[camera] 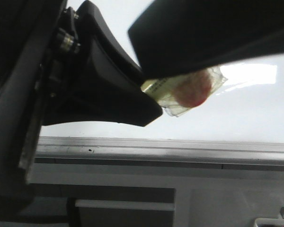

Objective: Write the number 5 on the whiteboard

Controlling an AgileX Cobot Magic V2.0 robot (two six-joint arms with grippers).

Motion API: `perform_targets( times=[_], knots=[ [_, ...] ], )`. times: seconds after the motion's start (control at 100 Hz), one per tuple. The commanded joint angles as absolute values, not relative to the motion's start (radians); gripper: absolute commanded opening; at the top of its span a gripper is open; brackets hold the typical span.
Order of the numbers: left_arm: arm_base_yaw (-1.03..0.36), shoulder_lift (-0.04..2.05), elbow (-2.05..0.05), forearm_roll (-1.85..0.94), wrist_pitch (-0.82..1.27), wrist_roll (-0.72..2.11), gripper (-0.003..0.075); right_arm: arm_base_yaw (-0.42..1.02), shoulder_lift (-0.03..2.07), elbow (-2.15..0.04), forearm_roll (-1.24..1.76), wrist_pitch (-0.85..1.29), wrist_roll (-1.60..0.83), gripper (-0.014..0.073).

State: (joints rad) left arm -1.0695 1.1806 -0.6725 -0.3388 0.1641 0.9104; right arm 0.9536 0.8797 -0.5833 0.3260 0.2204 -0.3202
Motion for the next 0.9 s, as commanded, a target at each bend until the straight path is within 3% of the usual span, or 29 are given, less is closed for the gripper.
perform_targets(
  times=[0.0,0.09,0.16,0.43,0.62,0.69,0.84,0.89],
  knots=[
    [-1.079,1.157,-0.707,-0.344,0.09,0.908,-0.002,0.953,0.918,-0.618,0.339,0.121,-0.335,0.0512],
    [-1.079,1.157,-0.707,-0.344,0.088,0.908,-0.002,0.953,0.947,-0.619,0.354,0.123,-0.335,0.0502],
    [-1.079,1.157,-0.707,-0.344,0.086,0.908,-0.002,0.953,0.96,-0.619,0.36,0.133,-0.335,0.0441],
    [-1.079,1.157,-0.707,-0.344,0.086,0.908,-0.002,0.953,0.96,-0.619,0.36,0.138,-0.335,-0.0071],
    [-1.079,1.157,-0.707,-0.376,0.069,0.906,-0.0013,0.953,0.96,-0.619,0.36,0.135,-0.335,-0.0064],
    [-1.079,1.157,-0.707,-0.407,0.057,0.906,0.0053,0.953,0.96,-0.619,0.36,0.124,-0.335,-0.0064],
    [-1.079,1.157,-0.707,-0.493,0.058,0.899,0.0384,0.953,0.958,-0.621,0.36,0.089,-0.335,-0.0064],
    [-1.079,1.147,-0.707,-0.513,0.06,0.899,0.0459,0.953,0.958,-0.623,0.36,0.084,-0.335,-0.0064]
  ],
)
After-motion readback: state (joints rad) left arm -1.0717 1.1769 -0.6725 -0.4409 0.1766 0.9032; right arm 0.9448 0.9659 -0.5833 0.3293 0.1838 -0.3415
